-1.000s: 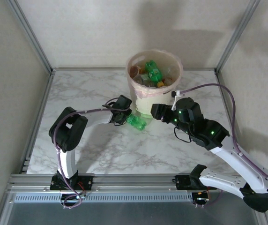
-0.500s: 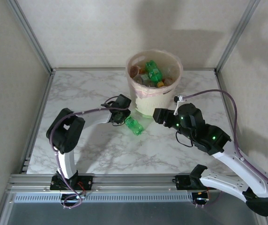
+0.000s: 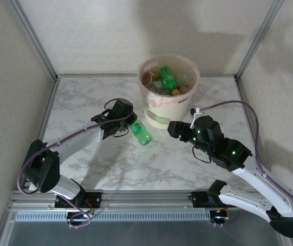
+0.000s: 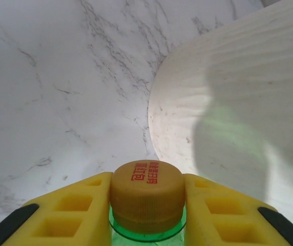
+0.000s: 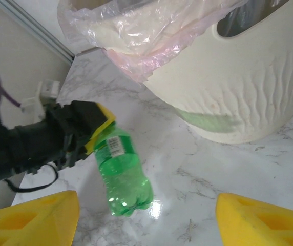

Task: Put the plastic bottles in the bin

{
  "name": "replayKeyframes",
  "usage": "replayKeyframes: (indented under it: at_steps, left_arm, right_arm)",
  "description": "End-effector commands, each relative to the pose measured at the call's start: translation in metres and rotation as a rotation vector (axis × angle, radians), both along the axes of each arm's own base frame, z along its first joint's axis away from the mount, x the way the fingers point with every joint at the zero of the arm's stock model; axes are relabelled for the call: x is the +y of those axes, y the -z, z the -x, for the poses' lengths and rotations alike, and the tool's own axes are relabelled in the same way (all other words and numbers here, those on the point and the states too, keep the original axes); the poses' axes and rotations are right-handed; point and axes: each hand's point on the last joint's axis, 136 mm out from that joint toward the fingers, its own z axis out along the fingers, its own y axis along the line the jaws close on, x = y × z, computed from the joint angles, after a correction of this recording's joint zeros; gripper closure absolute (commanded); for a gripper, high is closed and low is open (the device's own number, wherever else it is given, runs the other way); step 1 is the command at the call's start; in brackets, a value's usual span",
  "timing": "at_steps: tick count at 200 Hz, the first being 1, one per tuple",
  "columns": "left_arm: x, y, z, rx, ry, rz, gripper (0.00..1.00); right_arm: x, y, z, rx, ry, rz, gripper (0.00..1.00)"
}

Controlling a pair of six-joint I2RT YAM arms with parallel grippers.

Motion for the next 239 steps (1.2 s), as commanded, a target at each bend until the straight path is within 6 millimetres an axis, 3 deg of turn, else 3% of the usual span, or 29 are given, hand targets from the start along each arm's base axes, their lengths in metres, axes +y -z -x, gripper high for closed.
replayKeyframes:
  at_steps: [1, 35, 61, 94, 138, 159, 185, 212, 239]
  left_arm:
    - [0.017, -0.025, 0.016, -0.048, 0.036, -0.087, 0.79]
    - [0.027, -0.085, 0.024, -0.159, 0.057, -0.078, 0.8]
    - [0.022, -0.126, 0.021, -0.238, 0.068, -0.024, 0.8]
    - [0.013, -0.174, 0.011, -0.326, 0.083, 0.017, 0.81]
    - [-0.008, -0.255, -0.018, -0.486, 0.093, 0.078, 0.81]
    - [-0.021, -0.28, -0.042, -0.541, 0.079, 0.083, 0.82]
    - [-0.044, -0.298, -0.077, -0.576, 0.09, 0.108, 0.82]
    - [-0.068, -0.287, -0.113, -0.549, 0.104, 0.138, 0.82]
    - [-0.077, -0.269, -0.136, -0.513, 0.089, 0.15, 0.82]
  right_arm:
    - [-0.012, -0.026, 0.002, -0.05, 0.048, -0.035, 0.29]
    - [-0.049, -0.033, -0.004, -0.074, 0.211, 0.037, 0.23]
    - [-0.064, -0.017, -0.011, -0.027, 0.318, 0.13, 0.24]
    - [-0.072, 0.002, -0.011, 0.009, 0.376, 0.128, 0.25]
    - [-0.082, 0.025, -0.002, 0.053, 0.412, 0.094, 0.25]
    - [-0.082, 0.035, 0.002, 0.08, 0.407, 0.083, 0.26]
    - [-0.08, 0.041, 0.005, 0.099, 0.396, 0.063, 0.26]
    - [-0.077, 0.043, 0.007, 0.11, 0.384, 0.033, 0.27]
    - [-0.078, 0.047, 0.011, 0.122, 0.379, 0.028, 0.27]
